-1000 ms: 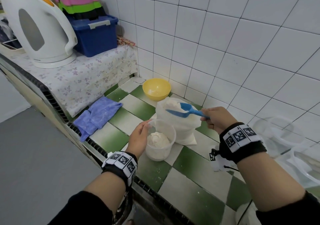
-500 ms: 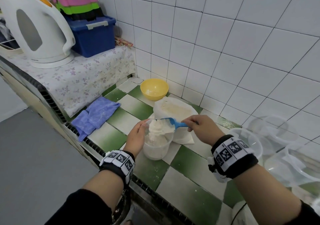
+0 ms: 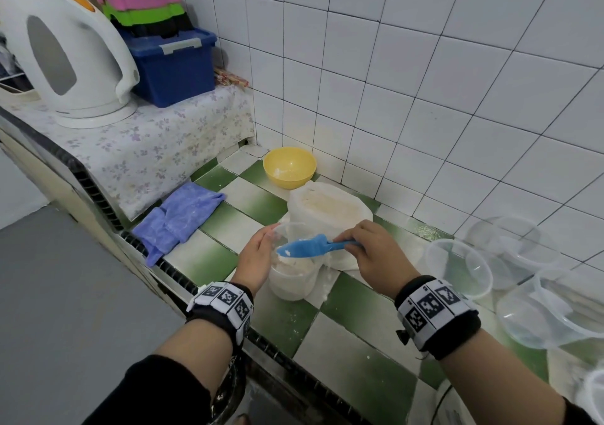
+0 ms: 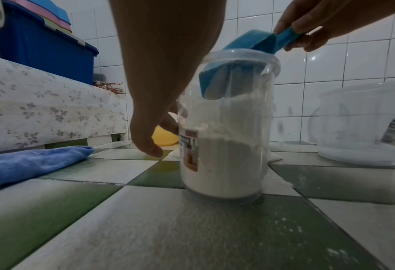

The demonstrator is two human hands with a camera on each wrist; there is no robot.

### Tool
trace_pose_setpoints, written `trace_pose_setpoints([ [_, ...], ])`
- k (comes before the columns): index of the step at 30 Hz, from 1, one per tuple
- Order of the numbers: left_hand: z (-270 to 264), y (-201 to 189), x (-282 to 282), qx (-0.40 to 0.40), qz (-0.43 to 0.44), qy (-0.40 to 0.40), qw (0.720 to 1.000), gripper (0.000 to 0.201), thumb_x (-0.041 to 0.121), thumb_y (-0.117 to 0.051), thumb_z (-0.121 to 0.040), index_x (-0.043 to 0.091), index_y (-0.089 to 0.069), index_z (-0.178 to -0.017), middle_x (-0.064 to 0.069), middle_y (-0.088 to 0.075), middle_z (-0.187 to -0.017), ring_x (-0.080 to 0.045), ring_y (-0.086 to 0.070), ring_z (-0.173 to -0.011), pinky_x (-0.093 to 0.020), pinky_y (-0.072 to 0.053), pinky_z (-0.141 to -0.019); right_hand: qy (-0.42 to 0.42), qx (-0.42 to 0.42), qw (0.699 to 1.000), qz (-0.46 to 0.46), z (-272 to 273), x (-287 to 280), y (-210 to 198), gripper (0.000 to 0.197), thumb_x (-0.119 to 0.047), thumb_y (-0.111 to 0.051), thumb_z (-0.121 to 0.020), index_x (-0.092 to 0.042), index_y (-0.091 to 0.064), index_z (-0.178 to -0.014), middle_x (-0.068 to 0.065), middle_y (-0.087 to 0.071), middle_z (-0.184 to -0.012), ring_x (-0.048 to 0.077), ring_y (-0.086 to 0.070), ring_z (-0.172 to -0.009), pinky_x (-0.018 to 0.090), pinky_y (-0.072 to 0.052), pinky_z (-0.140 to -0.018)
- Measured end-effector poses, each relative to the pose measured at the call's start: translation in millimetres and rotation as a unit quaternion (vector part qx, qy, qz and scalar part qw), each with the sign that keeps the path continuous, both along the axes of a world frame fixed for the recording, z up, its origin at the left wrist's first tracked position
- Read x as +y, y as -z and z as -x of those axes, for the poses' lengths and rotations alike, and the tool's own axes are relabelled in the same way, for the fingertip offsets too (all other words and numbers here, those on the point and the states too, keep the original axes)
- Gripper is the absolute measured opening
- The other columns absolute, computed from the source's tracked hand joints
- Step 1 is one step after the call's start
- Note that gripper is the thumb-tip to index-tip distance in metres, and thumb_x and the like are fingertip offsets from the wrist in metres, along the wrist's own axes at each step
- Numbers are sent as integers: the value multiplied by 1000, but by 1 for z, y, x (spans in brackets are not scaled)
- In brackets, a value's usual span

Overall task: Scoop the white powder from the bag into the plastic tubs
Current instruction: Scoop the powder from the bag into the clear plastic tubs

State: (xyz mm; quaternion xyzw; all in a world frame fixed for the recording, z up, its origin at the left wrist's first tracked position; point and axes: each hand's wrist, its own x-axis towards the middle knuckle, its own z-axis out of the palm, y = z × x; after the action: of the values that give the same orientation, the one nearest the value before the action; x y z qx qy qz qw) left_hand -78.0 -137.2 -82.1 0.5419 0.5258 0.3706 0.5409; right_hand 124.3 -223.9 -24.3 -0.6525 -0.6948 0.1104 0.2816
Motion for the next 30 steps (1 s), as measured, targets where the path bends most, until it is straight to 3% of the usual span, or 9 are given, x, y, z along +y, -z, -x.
trace_pose_setpoints([
  [6,0,1,0,12,-11,8,1000,31,27,-34,-106,28,-59,-123,11,-58,-118,-7,-51,-112,-22,-35,-95,12,24,1000,-11,0,-3,2,21,-4,-58,-88,-14,-69,-103,-2,-57,-93,14,-53,-87,25,-46,-82],
  [9,0,3,1,16,-16,10,1000,32,27,-33,-106,26,-60,-125,10,-59,-119,-9,-52,-114,-23,-36,-97,30,60,998,14,1,-3,0,21,-7,-55,-92,-14,-68,-106,-1,-56,-90,12,-51,-84,20,-39,-78],
  [12,1,7,3,26,-24,9,999,35,27,-32,-107,25,-60,-127,8,-59,-122,-10,-52,-117,-24,-36,-101,78,97,990,60,0,0,-6,21,-15,-49,-96,-14,-68,-105,-8,-55,-80,11,-50,-80,16,-35,-68],
  [18,-1,12,6,25,-28,-4,999,30,26,-35,-105,31,-62,-118,11,-62,-117,-9,-54,-114,-23,-37,-95,149,222,962,63,-15,11,-16,22,-20,-47,-97,-20,-69,-98,-5,-61,-71,1,-45,-53,16,-36,-55],
  [20,-1,14,8,27,-28,-8,999,29,25,-37,-104,33,-62,-115,11,-63,-116,-10,-55,-114,-24,-38,-95,178,238,954,44,-21,18,-21,19,-19,-49,-96,-18,-68,-99,-2,-62,-73,2,-47,-57,12,-36,-53],
  [23,-1,13,11,36,-29,0,999,29,26,-37,-104,32,-61,-119,11,-62,-118,-9,-54,-115,-24,-38,-95,205,156,966,34,-30,31,-24,18,-18,-52,-94,-11,-67,-103,3,-63,-85,14,-53,-76,14,-37,-58],
  [27,2,9,15,40,-27,22,999,32,26,-36,-105,28,-60,-127,11,-59,-122,-7,-52,-116,-18,-36,-89,196,-75,976,51,-36,49,-19,24,-9,-46,-92,-5,-63,-109,12,-61,-102,26,-52,-95,28,-38,-78],
  [30,3,10,18,45,-27,29,998,34,27,-36,-105,27,-61,-129,10,-61,-125,-8,-52,-117,-18,-37,-90,158,-220,960,70,-33,60,-10,32,-7,-42,-88,-7,-61,-114,6,-61,-105,23,-51,-96,28,-40,-85],
])
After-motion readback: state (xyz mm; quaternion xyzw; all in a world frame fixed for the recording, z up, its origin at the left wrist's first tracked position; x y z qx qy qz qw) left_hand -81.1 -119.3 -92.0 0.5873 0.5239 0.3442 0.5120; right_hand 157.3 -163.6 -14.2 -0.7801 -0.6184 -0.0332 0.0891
